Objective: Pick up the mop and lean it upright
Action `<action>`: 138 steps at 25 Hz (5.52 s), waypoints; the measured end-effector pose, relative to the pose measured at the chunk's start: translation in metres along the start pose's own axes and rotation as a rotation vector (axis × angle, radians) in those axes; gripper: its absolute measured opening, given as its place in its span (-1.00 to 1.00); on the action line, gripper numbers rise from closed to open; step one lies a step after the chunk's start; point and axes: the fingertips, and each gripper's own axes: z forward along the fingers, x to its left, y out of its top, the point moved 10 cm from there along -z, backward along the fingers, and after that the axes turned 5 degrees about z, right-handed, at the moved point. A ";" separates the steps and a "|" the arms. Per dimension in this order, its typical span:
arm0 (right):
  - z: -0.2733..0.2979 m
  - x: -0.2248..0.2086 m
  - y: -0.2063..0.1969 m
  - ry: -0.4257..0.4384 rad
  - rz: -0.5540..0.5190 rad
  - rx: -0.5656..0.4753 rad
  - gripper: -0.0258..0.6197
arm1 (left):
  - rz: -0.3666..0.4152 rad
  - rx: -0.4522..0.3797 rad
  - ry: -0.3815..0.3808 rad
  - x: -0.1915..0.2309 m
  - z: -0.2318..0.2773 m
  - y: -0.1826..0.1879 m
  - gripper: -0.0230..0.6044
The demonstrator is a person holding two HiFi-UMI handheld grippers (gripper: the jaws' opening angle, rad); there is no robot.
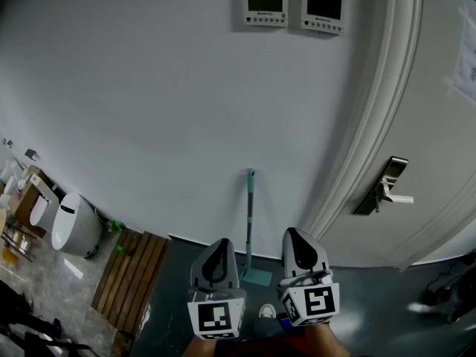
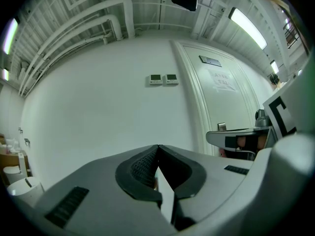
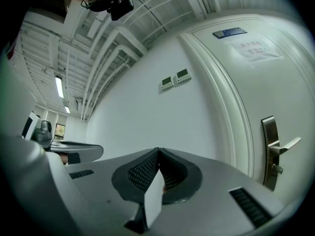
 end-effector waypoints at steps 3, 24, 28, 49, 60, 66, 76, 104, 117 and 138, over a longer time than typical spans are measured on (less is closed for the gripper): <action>0.014 -0.014 0.001 0.001 0.001 0.006 -0.87 | 0.002 0.001 0.010 0.000 0.022 -0.001 -0.88; 0.104 -0.097 0.006 0.092 0.009 0.033 -0.87 | 0.032 0.028 0.085 -0.017 0.139 -0.008 -0.88; 0.116 -0.097 0.003 0.096 0.010 0.039 -0.87 | 0.036 0.024 0.082 -0.013 0.149 -0.008 -0.88; 0.165 -0.063 -0.036 0.063 -0.049 0.111 -0.86 | -0.001 0.026 0.027 0.032 0.169 -0.020 -0.88; 0.210 -0.054 -0.084 0.056 -0.041 0.248 -0.58 | 0.002 0.033 0.048 0.040 0.155 -0.021 -0.88; 0.230 -0.048 -0.110 0.026 -0.053 0.306 -0.49 | -0.001 0.039 0.081 0.047 0.147 -0.019 -0.88; 0.258 -0.046 -0.143 -0.076 -0.064 0.372 -0.38 | 0.001 0.054 0.115 0.057 0.139 -0.022 -0.88; 0.262 -0.042 -0.158 -0.072 -0.040 0.353 -0.57 | 0.003 0.079 0.142 0.072 0.134 -0.030 -0.88; 0.231 -0.034 -0.153 -0.009 -0.042 0.335 -0.58 | 0.007 0.080 0.147 0.072 0.133 -0.032 -0.88; 0.175 -0.019 -0.146 0.073 -0.073 0.305 -0.58 | 0.031 0.070 0.165 0.072 0.137 -0.043 -0.88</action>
